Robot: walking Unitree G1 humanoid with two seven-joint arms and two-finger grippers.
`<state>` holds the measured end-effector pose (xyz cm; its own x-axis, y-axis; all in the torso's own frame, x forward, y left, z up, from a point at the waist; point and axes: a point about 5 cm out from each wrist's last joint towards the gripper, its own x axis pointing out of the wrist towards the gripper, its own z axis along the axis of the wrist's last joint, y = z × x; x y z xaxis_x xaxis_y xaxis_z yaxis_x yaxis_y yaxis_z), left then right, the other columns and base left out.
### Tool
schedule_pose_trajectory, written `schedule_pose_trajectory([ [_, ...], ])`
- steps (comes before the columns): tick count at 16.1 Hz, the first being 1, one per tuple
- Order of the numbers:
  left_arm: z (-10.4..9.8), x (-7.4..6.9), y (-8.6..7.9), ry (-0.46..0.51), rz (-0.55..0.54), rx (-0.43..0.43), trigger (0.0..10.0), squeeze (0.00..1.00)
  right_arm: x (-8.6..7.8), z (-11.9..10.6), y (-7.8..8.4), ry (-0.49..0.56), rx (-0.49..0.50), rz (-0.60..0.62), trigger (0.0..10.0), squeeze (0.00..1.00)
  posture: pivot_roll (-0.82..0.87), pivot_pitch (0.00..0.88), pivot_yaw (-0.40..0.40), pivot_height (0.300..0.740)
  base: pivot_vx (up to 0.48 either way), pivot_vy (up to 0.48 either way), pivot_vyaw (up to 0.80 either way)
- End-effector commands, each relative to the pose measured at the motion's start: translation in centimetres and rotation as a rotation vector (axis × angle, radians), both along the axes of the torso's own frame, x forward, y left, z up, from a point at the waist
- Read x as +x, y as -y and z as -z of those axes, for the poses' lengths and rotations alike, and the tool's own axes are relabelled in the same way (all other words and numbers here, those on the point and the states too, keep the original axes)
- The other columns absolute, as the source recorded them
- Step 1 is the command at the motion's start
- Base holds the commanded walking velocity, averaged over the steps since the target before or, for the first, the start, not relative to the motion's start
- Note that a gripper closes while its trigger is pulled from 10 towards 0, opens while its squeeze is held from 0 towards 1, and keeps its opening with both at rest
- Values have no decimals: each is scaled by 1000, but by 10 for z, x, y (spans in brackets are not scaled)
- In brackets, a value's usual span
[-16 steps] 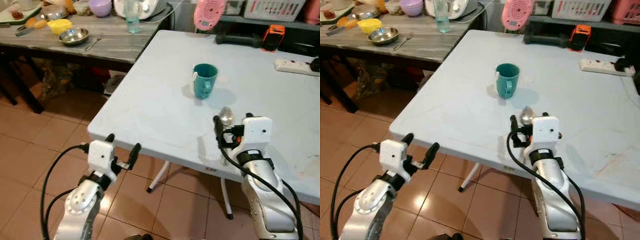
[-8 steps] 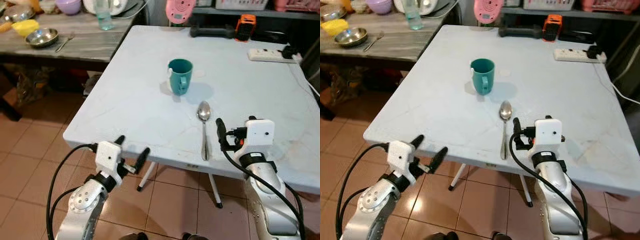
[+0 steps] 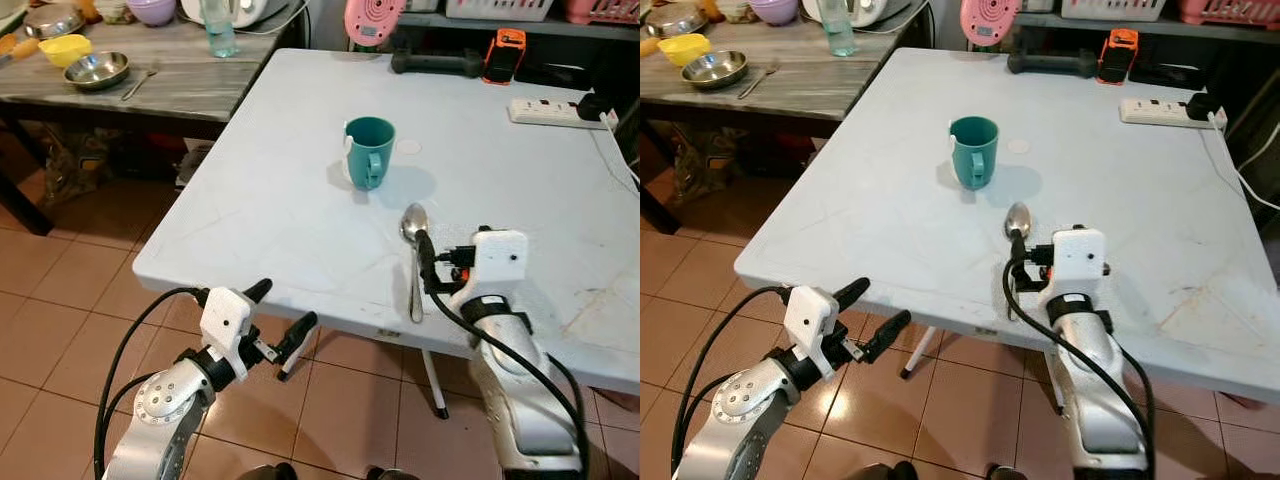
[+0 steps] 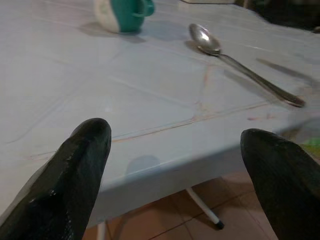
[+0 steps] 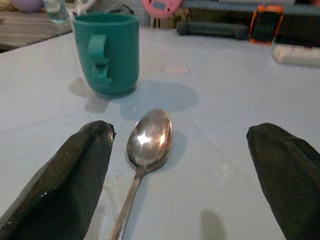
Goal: Setting the table
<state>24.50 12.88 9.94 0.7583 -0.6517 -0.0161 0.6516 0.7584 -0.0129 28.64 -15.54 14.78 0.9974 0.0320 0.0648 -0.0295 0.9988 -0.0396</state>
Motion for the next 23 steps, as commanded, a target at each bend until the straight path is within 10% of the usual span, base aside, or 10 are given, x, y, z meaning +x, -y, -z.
schedule_pose_trajectory([
  [1, 0, -2, -1, -1, 26, 6, 10000, 0, 2, 7, 0, -47, 29, 9, 10000, 0, -64, 163, 65, 740, 0, 0, 0],
  [10, -4, 1, 3, 20, 55, 10, 10000, 0, 10, 25, -23, -176, 148, -13, 10000, 0, -67, 169, 70, 740, 0, 0, 0],
  [11, -5, 0, 3, 20, 55, 10, 10000, 0, 10, 27, -23, -189, 152, -12, 8784, 0, -67, 169, 70, 740, 0, 0, 0],
  [12, -6, 0, 4, 23, 54, 9, 10000, 0, 10, 33, -26, -236, 159, -15, 2627, 0, -61, 168, 69, 740, 0, 0, 0],
  [13, -7, -1, 5, 23, 56, 9, 10000, 0, 9, 36, -26, -251, 147, -4, 0, 0, -61, 168, 69, 740, 0, 0, 0],
  [19, -8, -2, 1, 20, 58, 24, 10000, 0, 10, 37, -28, -303, 87, 26, 431, 0, -65, 170, 71, 740, 0, 0, 0],
  [20, -7, -3, 3, 13, 67, 29, 10000, 0, 13, 28, -33, -288, 74, 6, 3098, 0, -67, 169, 72, 740, 0, 0, 0],
  [21, -7, -3, 3, 12, 67, 30, 10000, 0, 15, 27, -35, -290, 56, -12, 10000, 0, -67, 169, 72, 740, 0, 0, 0],
  [23, -7, -2, 3, 11, 64, 31, 10000, 0, 19, 25, -37, -301, 37, -12, 10000, 0, -63, 168, 73, 740, 0, 0, 0],
])
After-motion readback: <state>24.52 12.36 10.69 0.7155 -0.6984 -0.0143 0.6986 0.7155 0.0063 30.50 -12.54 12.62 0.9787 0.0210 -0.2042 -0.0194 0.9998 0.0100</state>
